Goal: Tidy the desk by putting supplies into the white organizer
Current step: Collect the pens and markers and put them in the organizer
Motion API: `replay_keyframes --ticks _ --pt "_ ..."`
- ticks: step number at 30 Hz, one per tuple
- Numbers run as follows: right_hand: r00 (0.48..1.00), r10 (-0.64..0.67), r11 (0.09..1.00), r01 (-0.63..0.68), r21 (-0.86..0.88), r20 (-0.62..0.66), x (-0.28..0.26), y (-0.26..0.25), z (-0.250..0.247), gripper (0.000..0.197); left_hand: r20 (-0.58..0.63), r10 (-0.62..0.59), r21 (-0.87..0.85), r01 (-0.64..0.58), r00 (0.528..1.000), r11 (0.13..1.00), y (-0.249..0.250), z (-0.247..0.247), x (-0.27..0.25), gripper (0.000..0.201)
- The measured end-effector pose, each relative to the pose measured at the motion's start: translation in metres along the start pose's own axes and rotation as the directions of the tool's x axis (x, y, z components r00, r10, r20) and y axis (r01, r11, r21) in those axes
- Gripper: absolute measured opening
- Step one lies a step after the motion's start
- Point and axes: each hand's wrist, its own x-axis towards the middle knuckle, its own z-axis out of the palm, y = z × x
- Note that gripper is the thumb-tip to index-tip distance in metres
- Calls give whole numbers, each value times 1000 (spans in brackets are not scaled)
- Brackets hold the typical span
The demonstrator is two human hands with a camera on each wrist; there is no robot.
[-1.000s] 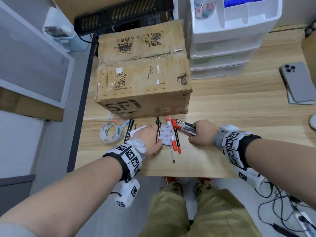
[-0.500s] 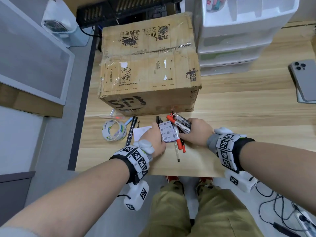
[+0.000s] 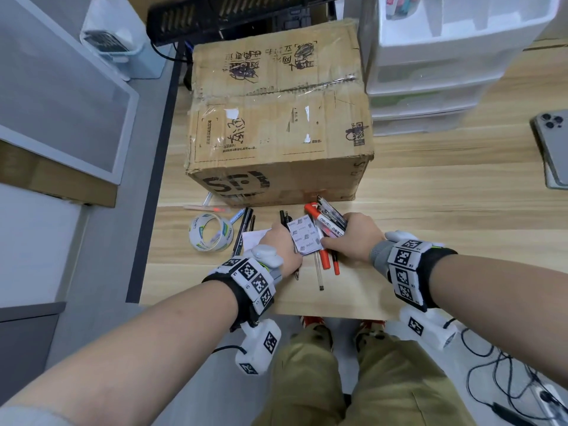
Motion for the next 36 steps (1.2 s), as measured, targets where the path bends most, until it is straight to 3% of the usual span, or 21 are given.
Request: replay_keyframes --ticks 3,6,12,16,20,24,33,36 --pt "999 31 999 -31 -5 6 0 -4 -1 28 12 -50 1 50 999 999 6 -3 -3 35" --pt "999 52 999 -52 15 -8 -2 -4 0 31 71 -70 96 63 995 993 13 -6 -7 16" --pt "997 80 996 -81 38 9 -7 -4 2 53 72 -89 154 78 993 985 18 -1 -3 19" --pt "998 69 995 -69 66 -1 -10 -10 8 50 39 -128 139 122 991 983 22 -6 -5 30" --pt "997 77 997 -77 5 -30 -12 -17 13 47 56 -123 94 118 991 989 23 -6 -9 34" --pt "996 83 991 -85 -108 -24 -11 -15 12 32 22 -121 18 121 992 992 20 -2 -10 30" --pt "997 37 938 -58 -341 -68 0 16 -21 28 -18 -230 -116 226 973 967 25 1 -16 32" --pt "997 48 914 -70 -400 -66 4 27 -34 22 -54 -145 -123 137 988 983 28 0 -20 24"
